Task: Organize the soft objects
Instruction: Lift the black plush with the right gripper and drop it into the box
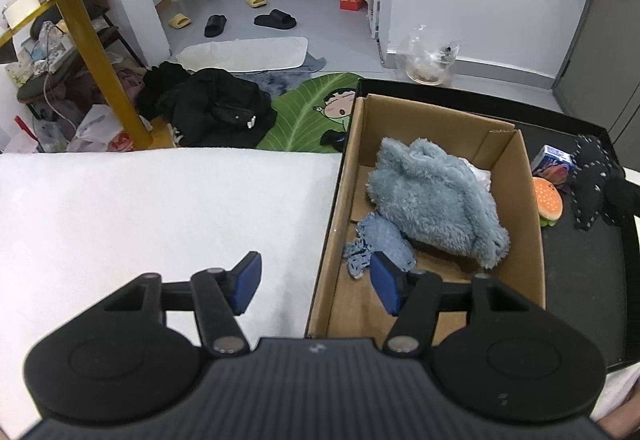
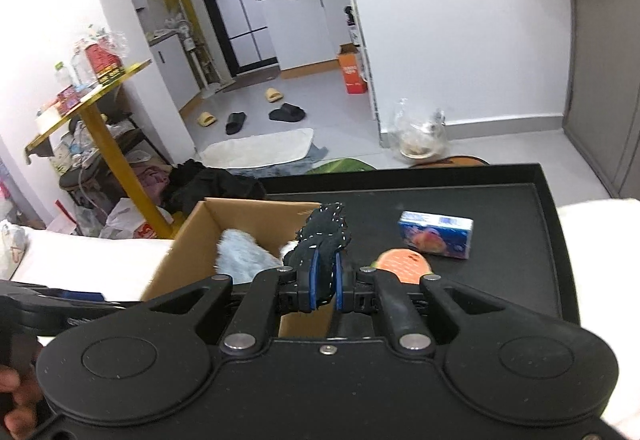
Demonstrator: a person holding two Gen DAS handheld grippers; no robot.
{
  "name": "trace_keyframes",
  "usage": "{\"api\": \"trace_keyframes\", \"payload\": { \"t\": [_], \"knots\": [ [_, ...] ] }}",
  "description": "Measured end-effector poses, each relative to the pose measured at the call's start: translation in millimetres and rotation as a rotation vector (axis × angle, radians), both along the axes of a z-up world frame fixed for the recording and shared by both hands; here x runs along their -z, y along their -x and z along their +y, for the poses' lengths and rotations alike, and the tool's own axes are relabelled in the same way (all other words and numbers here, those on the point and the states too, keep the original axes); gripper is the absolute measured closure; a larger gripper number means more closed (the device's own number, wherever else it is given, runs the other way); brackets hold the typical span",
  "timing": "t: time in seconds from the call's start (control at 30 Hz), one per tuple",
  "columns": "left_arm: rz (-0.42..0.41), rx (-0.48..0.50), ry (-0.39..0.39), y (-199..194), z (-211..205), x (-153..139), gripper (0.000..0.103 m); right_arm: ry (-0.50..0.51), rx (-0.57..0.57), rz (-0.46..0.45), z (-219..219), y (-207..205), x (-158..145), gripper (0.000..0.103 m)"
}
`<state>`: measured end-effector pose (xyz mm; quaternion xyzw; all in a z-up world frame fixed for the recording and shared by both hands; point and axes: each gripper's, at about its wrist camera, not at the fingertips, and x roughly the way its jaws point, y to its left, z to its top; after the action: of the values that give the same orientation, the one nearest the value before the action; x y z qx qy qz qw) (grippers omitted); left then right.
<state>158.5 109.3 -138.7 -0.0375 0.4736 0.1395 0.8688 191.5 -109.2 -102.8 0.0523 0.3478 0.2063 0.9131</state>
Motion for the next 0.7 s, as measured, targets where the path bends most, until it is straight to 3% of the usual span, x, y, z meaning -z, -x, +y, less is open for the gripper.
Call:
{"api": "trace_keyframes", "payload": {
  "t": [0.27, 0.57, 0.7],
  "knots": [
    [0.028, -0.021, 0.086, -1.8, 12.5, 10.3, 0.072, 0.005, -0.068, -0.03, 26.4, 8.0, -9.4, 0.095],
    [0.065, -0.006, 0.132, -5.8, 19.5, 19.9, 0.092, -0.032, -0.172, -0.007, 53.3, 13.7, -12.0, 0.094],
    [0.061, -0.012, 0.16, -4.6, 23.8, 21.9, 0.094, -0.035, -0.21, 0.028, 69.8, 15.0, -6.4, 0.094]
  ]
}}
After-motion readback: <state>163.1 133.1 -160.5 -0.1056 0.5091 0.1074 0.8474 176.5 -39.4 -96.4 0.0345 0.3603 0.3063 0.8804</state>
